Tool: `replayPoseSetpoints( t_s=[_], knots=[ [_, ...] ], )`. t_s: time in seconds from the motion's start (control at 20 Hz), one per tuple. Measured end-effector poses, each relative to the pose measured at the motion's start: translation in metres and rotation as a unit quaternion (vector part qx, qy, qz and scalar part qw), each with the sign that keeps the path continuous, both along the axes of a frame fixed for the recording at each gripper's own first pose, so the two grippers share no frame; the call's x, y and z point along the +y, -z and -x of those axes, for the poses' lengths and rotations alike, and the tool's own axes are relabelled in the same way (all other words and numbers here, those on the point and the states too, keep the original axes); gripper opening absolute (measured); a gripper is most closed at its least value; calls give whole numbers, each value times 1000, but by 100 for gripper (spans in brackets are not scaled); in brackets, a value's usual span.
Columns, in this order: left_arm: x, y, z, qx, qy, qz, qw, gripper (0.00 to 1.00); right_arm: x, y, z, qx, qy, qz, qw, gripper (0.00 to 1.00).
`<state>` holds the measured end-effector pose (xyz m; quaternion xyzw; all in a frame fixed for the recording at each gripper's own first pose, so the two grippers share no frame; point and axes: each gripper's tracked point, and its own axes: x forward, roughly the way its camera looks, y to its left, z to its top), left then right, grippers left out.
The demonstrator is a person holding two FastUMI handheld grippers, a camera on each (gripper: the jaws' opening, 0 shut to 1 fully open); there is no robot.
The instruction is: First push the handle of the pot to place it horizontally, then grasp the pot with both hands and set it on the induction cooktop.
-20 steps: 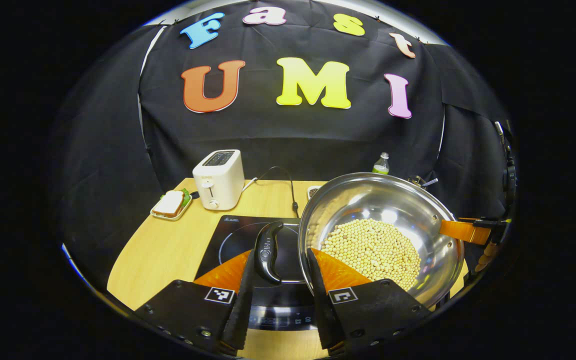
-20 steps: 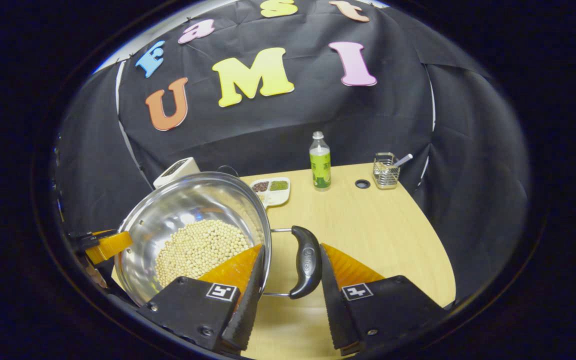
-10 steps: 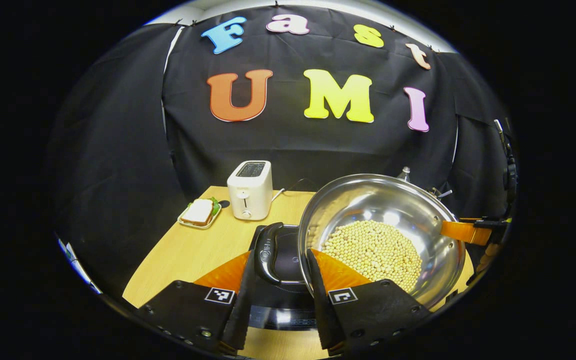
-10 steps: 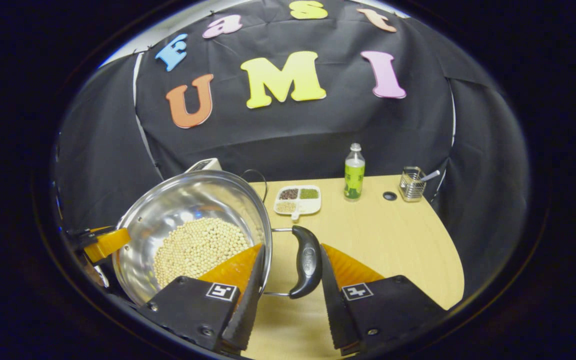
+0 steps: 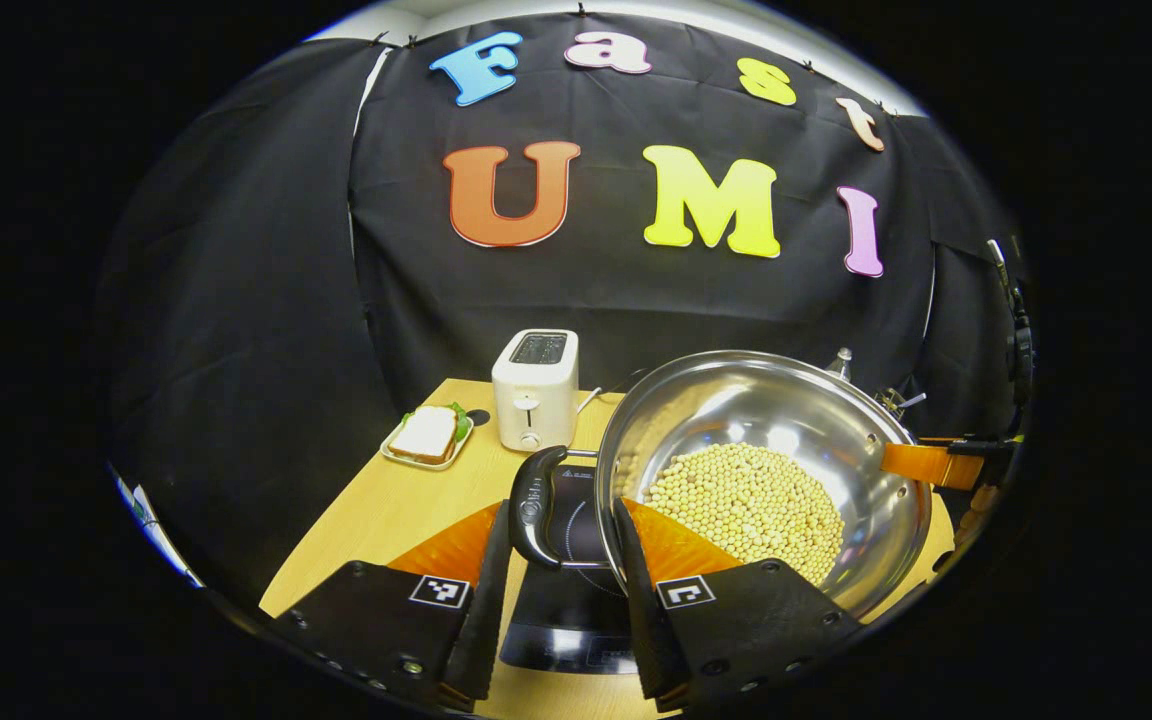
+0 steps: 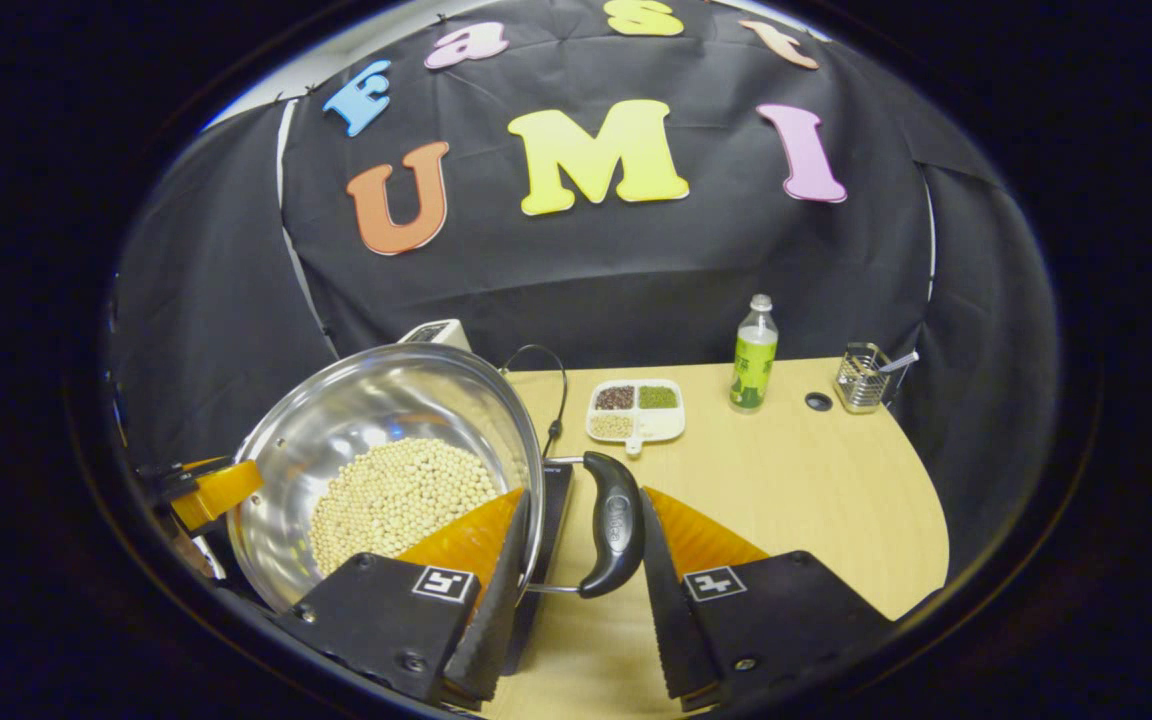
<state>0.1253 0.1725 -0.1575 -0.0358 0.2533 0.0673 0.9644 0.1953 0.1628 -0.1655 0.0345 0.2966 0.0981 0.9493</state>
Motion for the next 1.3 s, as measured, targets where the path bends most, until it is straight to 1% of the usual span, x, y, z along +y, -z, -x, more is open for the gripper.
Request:
replayPoseSetpoints(
  t_s=[0.2,0.35,0.65,0.7,0.75,0.95,1.0,1.05,1.1,1.15,1.2,1.3],
  knots=[
    [15,10,-12,5,-7,4,1000,53,17,13,-18,12,-4,0,1000,62],
    [25,31,-25,16,-11,15,1000,53,26,28,-33,21,-4,5,1000,61],
    [42,76,-54,39,-16,11,999,53,42,81,-58,61,4,10,998,63],
    [44,85,-55,48,-19,15,999,53,44,90,-59,69,2,14,998,61],
    [44,96,-57,55,-19,19,998,53,45,96,-61,73,1,20,997,63],
    [44,122,-63,64,-12,30,997,53,43,118,-66,81,4,35,996,63],
    [43,131,-63,66,-8,34,997,53,40,127,-65,88,7,37,995,62],
    [42,135,-67,63,-6,36,997,53,38,127,-63,83,6,29,996,62],
    [42,133,-73,40,-3,33,999,54,40,129,-66,79,7,28,996,63],
    [42,136,-65,51,-2,37,998,53,40,127,-65,71,5,29,997,62],
    [42,132,-66,43,-5,38,998,54,38,130,-65,73,0,34,997,63],
    [42,133,-64,47,-7,37,998,54,39,129,-66,70,-3,30,997,63]
  ],
)
